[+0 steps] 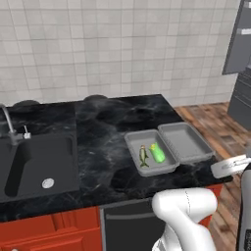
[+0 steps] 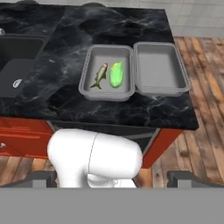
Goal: Place one corn and one fish in each tupperware on the nearby counter, to pack two identical lunches.
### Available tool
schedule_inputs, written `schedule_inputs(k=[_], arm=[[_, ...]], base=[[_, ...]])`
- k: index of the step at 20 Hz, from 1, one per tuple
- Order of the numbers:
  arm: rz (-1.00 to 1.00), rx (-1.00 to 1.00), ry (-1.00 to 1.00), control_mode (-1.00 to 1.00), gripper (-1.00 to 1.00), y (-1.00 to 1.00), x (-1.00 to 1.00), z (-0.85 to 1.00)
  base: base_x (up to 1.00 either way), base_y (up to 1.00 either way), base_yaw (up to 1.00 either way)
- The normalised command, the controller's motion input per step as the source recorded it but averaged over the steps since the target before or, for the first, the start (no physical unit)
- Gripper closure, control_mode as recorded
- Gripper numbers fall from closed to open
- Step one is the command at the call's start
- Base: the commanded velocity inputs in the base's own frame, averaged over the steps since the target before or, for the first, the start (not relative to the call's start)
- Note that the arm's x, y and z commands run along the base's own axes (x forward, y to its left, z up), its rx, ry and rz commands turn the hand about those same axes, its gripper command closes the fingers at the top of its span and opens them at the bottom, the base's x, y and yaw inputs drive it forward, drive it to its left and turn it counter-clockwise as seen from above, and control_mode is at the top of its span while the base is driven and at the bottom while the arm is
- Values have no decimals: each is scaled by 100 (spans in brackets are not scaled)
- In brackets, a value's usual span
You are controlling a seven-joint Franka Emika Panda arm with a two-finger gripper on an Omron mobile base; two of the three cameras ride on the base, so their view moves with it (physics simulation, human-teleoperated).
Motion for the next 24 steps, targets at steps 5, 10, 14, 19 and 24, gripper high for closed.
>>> schedule_inputs(k=[5,10,14,19,24], arm=[[0,0,0,100,-100,0,0,0],[0,0,0,100,-100,0,0,0],[0,0,0,100,-100,0,0,0],[0,0,0,100,-100,0,0,0],[0,0,0,100,-100,0,0,0]], base=[[-43,-72,-7],[0,-100,-7],[6,-100,-8],[22,-100,-9],[67,-100,-2]])
